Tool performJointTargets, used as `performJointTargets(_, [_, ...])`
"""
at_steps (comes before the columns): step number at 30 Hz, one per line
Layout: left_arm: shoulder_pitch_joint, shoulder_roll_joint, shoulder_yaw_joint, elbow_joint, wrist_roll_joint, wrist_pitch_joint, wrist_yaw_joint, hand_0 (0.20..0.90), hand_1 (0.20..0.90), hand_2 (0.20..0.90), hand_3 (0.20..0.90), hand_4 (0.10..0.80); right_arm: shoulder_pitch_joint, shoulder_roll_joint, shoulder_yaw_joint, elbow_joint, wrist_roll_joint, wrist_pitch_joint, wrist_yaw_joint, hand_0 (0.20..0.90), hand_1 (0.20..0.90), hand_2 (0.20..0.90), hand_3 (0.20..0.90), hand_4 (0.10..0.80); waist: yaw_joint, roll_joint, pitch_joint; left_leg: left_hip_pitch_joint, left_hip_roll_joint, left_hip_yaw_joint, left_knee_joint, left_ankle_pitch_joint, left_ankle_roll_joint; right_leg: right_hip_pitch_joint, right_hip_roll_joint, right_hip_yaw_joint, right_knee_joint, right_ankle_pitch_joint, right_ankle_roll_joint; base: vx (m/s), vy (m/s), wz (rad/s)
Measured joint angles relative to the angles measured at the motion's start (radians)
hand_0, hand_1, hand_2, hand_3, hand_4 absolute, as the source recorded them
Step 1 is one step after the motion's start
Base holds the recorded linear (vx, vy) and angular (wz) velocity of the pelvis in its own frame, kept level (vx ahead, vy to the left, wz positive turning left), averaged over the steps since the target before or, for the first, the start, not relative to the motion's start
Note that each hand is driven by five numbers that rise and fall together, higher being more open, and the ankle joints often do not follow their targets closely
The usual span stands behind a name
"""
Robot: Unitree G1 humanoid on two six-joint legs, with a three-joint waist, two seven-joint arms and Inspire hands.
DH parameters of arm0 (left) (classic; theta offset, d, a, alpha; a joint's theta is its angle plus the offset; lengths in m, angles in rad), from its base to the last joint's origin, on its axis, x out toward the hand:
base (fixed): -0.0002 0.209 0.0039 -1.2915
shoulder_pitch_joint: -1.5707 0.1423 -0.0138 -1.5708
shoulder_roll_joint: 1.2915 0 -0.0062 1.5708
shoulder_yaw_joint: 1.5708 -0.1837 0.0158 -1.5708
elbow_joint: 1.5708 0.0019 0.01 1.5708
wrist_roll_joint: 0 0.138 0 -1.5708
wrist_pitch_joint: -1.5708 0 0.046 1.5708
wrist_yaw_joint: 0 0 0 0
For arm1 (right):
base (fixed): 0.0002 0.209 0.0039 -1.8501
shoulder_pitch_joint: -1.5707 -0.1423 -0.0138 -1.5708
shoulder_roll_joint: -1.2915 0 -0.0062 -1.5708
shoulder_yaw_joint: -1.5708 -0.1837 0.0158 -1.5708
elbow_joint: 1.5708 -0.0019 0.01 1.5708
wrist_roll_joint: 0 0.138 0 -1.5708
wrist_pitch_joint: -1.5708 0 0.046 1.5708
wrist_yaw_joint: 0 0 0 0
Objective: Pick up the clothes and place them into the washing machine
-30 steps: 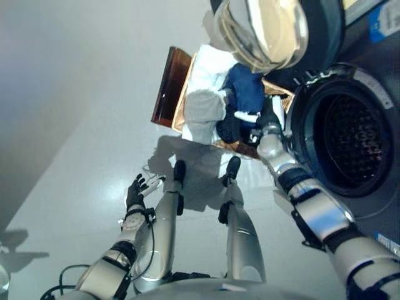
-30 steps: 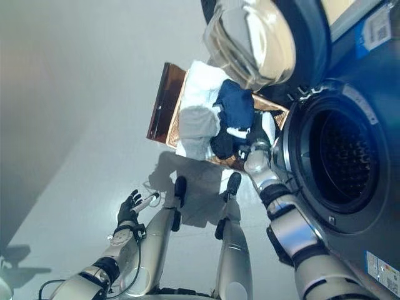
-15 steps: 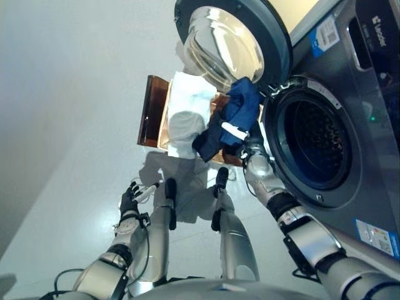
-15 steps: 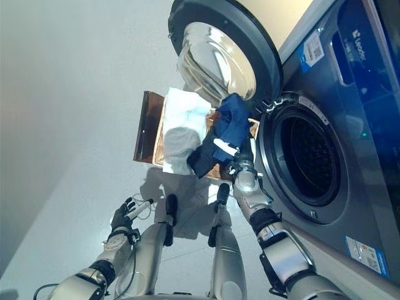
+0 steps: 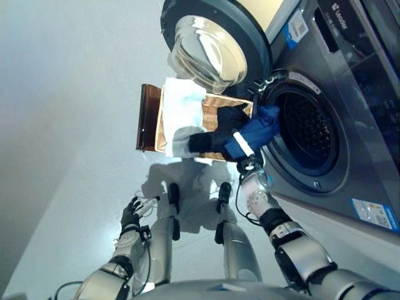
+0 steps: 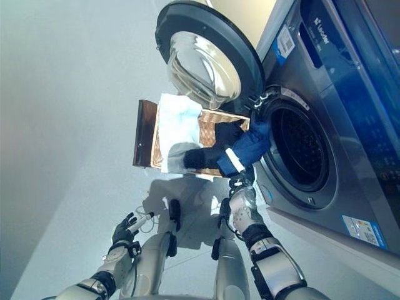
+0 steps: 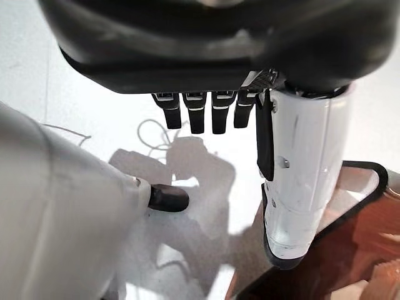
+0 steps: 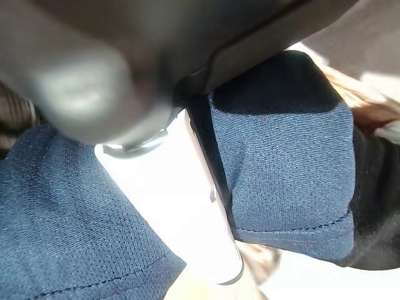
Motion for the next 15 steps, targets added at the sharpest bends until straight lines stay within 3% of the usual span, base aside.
performJointTargets(15, [0.0,-0.015,-0.007,0.0,-0.002,0.001,-0.009,0.9,0.9,0.9,0.9,0.8,-0.083,0.037,-0.185,0.096,0.267,-0.069,0.021,0.2,0.2,0.2,0.2,0.3,0.001,0.06,-0.004,0.001,-0.018,0.007,-0.026,0.016,0.014,-0.003,-0.012,0.008,-0.026,0.017,0.009,0.003,0.001,0.0])
